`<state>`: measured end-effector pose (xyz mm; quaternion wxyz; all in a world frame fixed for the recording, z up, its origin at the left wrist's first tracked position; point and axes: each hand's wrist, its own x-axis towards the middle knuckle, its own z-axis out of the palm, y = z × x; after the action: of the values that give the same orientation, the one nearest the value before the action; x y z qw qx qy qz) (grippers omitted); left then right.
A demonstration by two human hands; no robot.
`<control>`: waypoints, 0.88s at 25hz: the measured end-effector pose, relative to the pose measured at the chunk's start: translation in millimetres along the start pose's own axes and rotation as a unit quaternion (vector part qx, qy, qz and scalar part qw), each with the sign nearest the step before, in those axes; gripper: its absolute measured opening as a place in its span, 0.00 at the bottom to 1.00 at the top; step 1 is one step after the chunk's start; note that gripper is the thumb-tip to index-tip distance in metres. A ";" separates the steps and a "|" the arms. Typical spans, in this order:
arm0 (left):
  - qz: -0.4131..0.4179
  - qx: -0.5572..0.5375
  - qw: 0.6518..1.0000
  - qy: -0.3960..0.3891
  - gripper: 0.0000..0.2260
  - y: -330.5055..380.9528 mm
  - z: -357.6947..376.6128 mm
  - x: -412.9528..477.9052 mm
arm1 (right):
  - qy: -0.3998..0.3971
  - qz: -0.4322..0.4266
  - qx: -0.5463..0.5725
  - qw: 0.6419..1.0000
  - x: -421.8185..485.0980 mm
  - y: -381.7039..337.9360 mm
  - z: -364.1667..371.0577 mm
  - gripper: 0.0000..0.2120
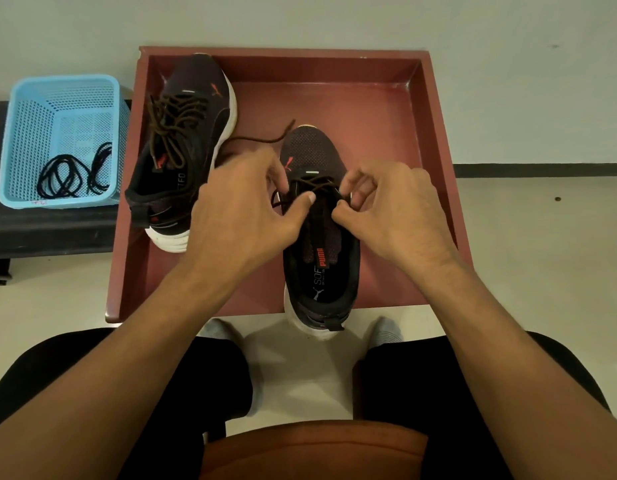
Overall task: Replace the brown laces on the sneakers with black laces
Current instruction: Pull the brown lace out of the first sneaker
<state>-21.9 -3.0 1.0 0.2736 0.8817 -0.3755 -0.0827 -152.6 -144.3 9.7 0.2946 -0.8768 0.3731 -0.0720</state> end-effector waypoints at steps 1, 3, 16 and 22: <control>-0.016 0.012 1.000 -0.024 0.18 1.1 2.0 -1.5 | 0.003 -0.027 -0.010 1.000 -1.0 -1.4 1.2 0.07; -0.056 0.040 0.996 -0.060 0.19 2.7 5.0 -4.2 | -0.010 -0.072 -0.040 0.997 -1.3 -5.0 5.2 0.14; -0.072 0.004 0.997 -0.039 0.11 4.4 4.3 -2.1 | 0.028 -0.116 -0.080 0.990 7.7 -13.5 25.1 0.07; -0.079 -0.011 0.996 -0.043 0.10 -0.8 2.6 -0.1 | 0.080 -0.029 -0.003 0.996 21.7 16.8 -5.9 0.05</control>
<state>-22.4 -3.6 -1.6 0.2593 0.9010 -0.3155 -0.1462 -149.5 -171.3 2.9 0.2591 -0.8796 0.3700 -0.1494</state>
